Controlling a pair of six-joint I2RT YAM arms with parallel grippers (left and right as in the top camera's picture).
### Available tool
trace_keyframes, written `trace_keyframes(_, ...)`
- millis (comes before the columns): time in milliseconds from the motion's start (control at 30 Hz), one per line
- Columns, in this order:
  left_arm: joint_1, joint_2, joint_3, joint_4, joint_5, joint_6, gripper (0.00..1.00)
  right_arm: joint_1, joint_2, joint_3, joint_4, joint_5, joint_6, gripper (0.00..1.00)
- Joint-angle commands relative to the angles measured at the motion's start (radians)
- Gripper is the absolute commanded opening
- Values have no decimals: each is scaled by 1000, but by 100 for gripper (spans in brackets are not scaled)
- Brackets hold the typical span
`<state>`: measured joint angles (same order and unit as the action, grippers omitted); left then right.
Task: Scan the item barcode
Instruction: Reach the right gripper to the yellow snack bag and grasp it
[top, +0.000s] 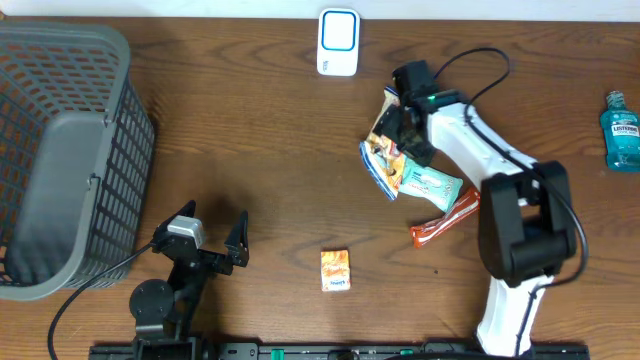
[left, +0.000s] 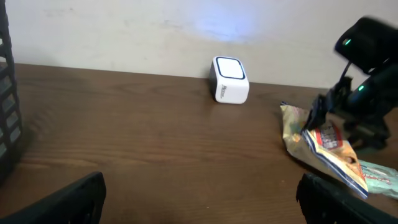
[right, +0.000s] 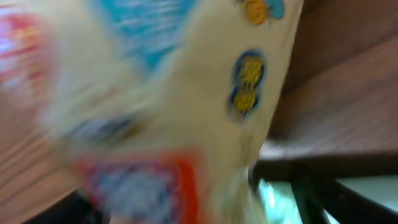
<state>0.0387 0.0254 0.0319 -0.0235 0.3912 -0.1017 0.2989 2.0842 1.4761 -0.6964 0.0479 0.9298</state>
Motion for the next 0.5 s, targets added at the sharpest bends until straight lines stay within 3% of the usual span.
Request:
trace_keyframes(0,1,-2,-28,-16,16,-1,98,2,80,-5,-7,89,35,60)
trace_keyframes(33,1,-2,-28,-16,16,-1,98,2,94,-5,-7,76,34,53)
trace_keyframes(67,1,-2,-28,-16,16,-1,98,1,109,-5,-10,53,31,40)
trace_keyframes(133,1,-2,-28,-16,17,-1,98,0,118,-5,-14,-6,19,1)
trace_keyframes(300,1,-2,-28,-16,16,-1,98,-23,71,8,-82,-203,16,1)
trace_keyframes(467,1,-2,-28,-16,16,-1,98,-102,-32,51,-274,-461,17,1)
